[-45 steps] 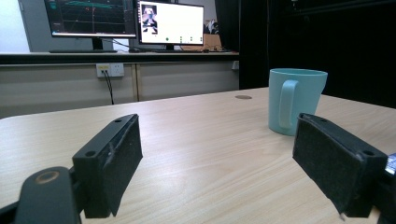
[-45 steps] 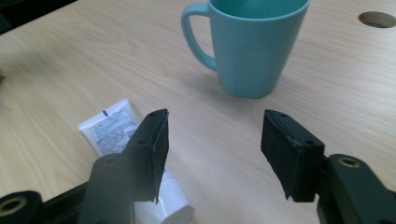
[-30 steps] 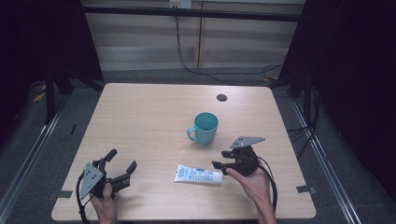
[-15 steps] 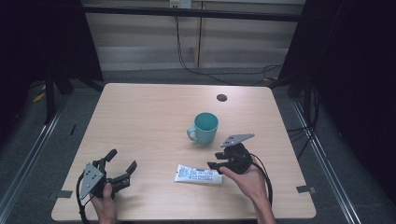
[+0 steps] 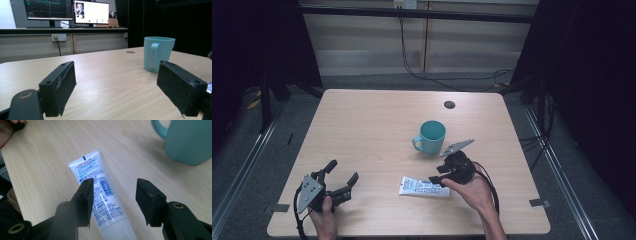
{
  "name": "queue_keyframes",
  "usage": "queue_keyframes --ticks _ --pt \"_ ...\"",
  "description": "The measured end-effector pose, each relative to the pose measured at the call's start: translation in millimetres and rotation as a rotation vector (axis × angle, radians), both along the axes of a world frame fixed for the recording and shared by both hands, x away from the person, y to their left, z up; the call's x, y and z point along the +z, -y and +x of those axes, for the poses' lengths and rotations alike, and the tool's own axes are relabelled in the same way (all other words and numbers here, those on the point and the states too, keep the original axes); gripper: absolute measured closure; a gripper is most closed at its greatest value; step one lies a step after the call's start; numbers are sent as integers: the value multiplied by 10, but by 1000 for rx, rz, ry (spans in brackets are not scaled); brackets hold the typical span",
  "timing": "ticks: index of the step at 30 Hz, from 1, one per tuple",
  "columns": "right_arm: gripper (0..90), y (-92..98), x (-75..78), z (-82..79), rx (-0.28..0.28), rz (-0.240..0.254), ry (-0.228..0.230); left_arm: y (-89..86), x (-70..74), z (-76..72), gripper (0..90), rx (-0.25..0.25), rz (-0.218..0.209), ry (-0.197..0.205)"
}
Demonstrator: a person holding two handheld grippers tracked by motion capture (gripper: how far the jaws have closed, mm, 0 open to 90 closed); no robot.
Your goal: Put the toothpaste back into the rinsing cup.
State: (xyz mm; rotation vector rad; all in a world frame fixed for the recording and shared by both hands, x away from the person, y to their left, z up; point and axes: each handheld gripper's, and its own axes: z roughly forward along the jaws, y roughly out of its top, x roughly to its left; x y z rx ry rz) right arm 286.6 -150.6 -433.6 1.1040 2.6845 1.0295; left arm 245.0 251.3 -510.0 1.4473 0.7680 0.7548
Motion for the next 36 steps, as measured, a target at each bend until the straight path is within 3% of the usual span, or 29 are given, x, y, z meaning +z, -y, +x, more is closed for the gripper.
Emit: queue_keyframes --ticks 6,25,36 --pt "490 -78 -25 26 37 -22 -41 1 0 -1 155 -1 -1 -1" --pt "435 -341 -114 116 121 -115 -97 0 0 0 155 0 -1 0" --pt "409 -448 -257 150 153 -176 -132 -1 0 0 155 0 -1 0"
